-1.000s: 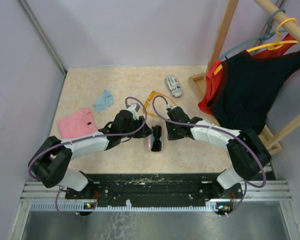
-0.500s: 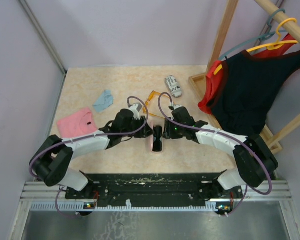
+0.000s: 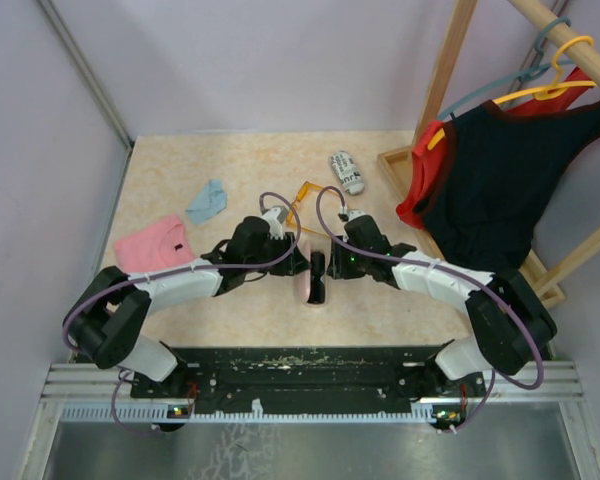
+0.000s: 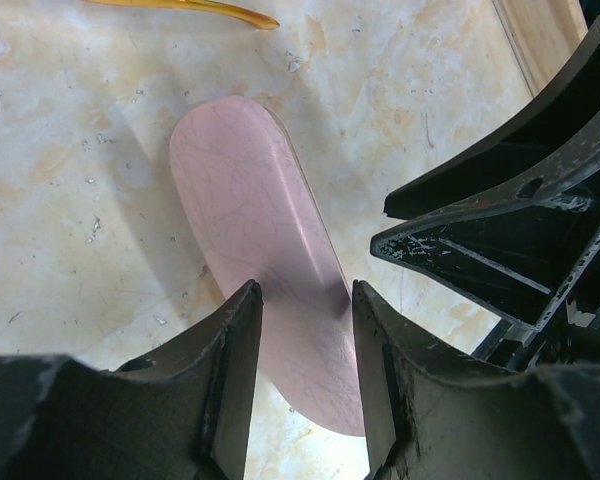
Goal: Organize the sunglasses
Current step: Place the sunglasses in the sunglasses case.
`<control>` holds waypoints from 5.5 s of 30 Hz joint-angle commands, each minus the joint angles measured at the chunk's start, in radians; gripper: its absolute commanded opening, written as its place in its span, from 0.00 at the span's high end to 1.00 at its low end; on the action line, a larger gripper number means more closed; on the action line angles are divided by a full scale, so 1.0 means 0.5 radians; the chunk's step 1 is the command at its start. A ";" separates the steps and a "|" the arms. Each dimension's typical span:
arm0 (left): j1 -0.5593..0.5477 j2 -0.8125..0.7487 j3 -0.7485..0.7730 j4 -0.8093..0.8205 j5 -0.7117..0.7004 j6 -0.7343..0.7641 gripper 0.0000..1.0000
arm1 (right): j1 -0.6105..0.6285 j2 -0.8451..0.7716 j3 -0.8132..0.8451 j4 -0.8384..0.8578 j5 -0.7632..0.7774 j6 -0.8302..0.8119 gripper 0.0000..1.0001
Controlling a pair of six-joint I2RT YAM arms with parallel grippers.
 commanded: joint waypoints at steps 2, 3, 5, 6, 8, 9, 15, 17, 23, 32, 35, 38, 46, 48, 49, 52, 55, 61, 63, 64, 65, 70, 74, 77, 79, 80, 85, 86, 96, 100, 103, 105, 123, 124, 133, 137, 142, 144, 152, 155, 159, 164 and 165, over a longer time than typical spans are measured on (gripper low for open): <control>0.006 0.012 0.061 0.000 0.021 0.045 0.53 | -0.021 -0.110 -0.001 0.101 -0.043 -0.043 0.65; 0.006 0.012 0.062 -0.002 0.020 0.048 0.53 | -0.025 -0.109 0.003 0.110 -0.067 -0.031 0.65; 0.006 0.015 0.061 -0.001 0.019 0.047 0.52 | -0.024 -0.102 0.010 0.141 -0.133 -0.002 0.65; 0.006 0.017 0.061 -0.001 0.023 0.046 0.52 | -0.025 -0.092 0.014 0.164 -0.163 0.014 0.65; 0.006 0.020 0.065 0.000 0.026 0.046 0.52 | -0.026 -0.058 0.047 0.162 -0.200 0.035 0.65; 0.006 0.021 0.067 0.000 0.025 0.046 0.52 | -0.024 -0.033 0.074 0.148 -0.206 0.051 0.65; 0.006 0.015 0.066 -0.005 0.033 0.055 0.52 | -0.014 0.050 0.125 0.160 -0.240 0.145 0.65; 0.006 0.018 0.063 -0.006 0.036 0.054 0.53 | 0.001 0.080 0.130 0.194 -0.277 0.169 0.66; 0.005 0.019 0.058 0.004 0.046 0.048 0.53 | 0.029 0.167 0.178 0.231 -0.314 0.202 0.66; 0.006 0.023 0.065 0.003 0.060 0.049 0.52 | 0.038 0.264 0.234 0.161 -0.285 0.181 0.67; 0.006 0.024 0.063 0.003 0.064 0.053 0.52 | 0.045 0.286 0.238 0.149 -0.284 0.174 0.67; 0.006 0.027 0.065 0.005 0.066 0.051 0.53 | 0.051 0.309 0.251 0.129 -0.291 0.164 0.67; 0.006 0.038 0.065 0.012 0.071 0.045 0.52 | 0.066 0.335 0.268 0.081 -0.310 0.137 0.68; 0.006 0.039 0.065 0.012 0.072 0.045 0.52 | 0.071 0.347 0.272 0.076 -0.327 0.134 0.69; 0.006 0.039 0.065 0.012 0.072 0.045 0.53 | 0.072 0.351 0.271 0.077 -0.336 0.131 0.70; 0.006 0.042 0.063 0.012 0.073 0.044 0.53 | 0.075 0.355 0.263 0.092 -0.345 0.136 0.74; 0.006 0.046 0.065 0.013 0.075 0.044 0.53 | 0.075 0.354 0.261 0.103 -0.328 0.136 0.79; 0.006 0.039 0.065 0.007 0.073 0.046 0.53 | 0.075 0.356 0.279 0.116 -0.282 0.117 0.86; 0.006 0.041 0.063 0.006 0.075 0.046 0.53 | 0.076 0.359 0.288 0.123 -0.264 0.109 0.87; 0.006 0.043 0.064 0.006 0.077 0.045 0.53 | 0.077 0.363 0.294 0.123 -0.257 0.103 0.88; 0.006 0.045 0.064 0.006 0.076 0.043 0.53 | 0.076 0.370 0.302 0.119 -0.252 0.096 0.88; 0.006 0.043 0.071 0.000 0.076 0.048 0.53 | 0.075 0.404 0.314 0.136 -0.258 0.088 0.88; 0.006 0.042 0.067 -0.002 0.075 0.049 0.53 | 0.076 0.424 0.293 0.193 -0.303 0.108 0.88; 0.006 0.042 0.070 -0.001 0.077 0.048 0.53 | 0.075 0.422 0.267 0.243 -0.340 0.139 0.88; 0.006 0.042 0.068 -0.005 0.074 0.047 0.53 | 0.076 0.419 0.266 0.242 -0.350 0.145 0.83; 0.006 0.036 0.065 -0.004 0.074 0.047 0.53 | 0.075 0.413 0.266 0.237 -0.350 0.144 0.79; 0.006 0.026 0.062 -0.009 0.067 0.047 0.53 | 0.077 0.321 0.270 0.159 -0.294 0.131 0.71; 0.006 0.027 0.062 -0.008 0.068 0.049 0.53 | 0.076 0.302 0.277 0.138 -0.281 0.125 0.70; 0.006 0.021 0.065 -0.013 0.066 0.049 0.53 | 0.074 0.122 0.315 -0.094 -0.010 0.015 0.65; 0.006 0.023 0.067 -0.016 0.069 0.049 0.53 | 0.070 0.122 0.320 -0.169 0.129 -0.017 0.65; 0.006 0.024 0.070 -0.013 0.071 0.049 0.53 | 0.070 0.165 0.323 -0.201 0.174 -0.036 0.67; 0.006 0.024 0.067 -0.013 0.071 0.049 0.53 | 0.069 0.210 0.320 -0.193 0.141 -0.043 0.69; 0.006 0.024 0.064 -0.016 0.077 0.048 0.53 | 0.068 0.397 0.328 -0.068 0.043 -0.041 0.75; 0.006 0.025 0.065 -0.013 0.077 0.048 0.53 | 0.067 0.403 0.330 -0.065 0.043 -0.041 0.75; 0.006 0.021 0.059 -0.013 0.076 0.043 0.53 | 0.070 0.445 0.351 -0.051 0.062 -0.055 0.75; 0.006 0.025 0.059 -0.011 0.079 0.043 0.53 | 0.069 0.534 0.373 -0.073 0.092 -0.073 0.75; 0.006 0.027 0.061 -0.007 0.081 0.045 0.53 | 0.078 0.569 0.387 -0.079 0.069 -0.086 0.75; 0.006 0.032 0.064 -0.009 0.084 0.045 0.53 | 0.086 0.583 0.399 -0.088 0.057 -0.092 0.75; 0.005 0.030 0.062 -0.008 0.085 0.044 0.53 | 0.133 0.626 0.431 -0.115 -0.008 -0.132 0.73; 0.006 0.028 0.058 -0.007 0.083 0.044 0.53 | 0.135 0.636 0.434 -0.125 -0.008 -0.137 0.73; 0.006 0.028 0.059 -0.012 0.082 0.046 0.53 | 0.137 0.606 0.422 -0.130 0.051 -0.125 0.73; 0.007 0.009 0.053 -0.030 0.061 0.057 0.53 | 0.136 0.482 0.410 -0.153 0.170 -0.107 0.73; 0.006 0.004 0.051 -0.035 0.053 0.060 0.53 | 0.133 0.419 0.407 -0.155 0.190 -0.103 0.73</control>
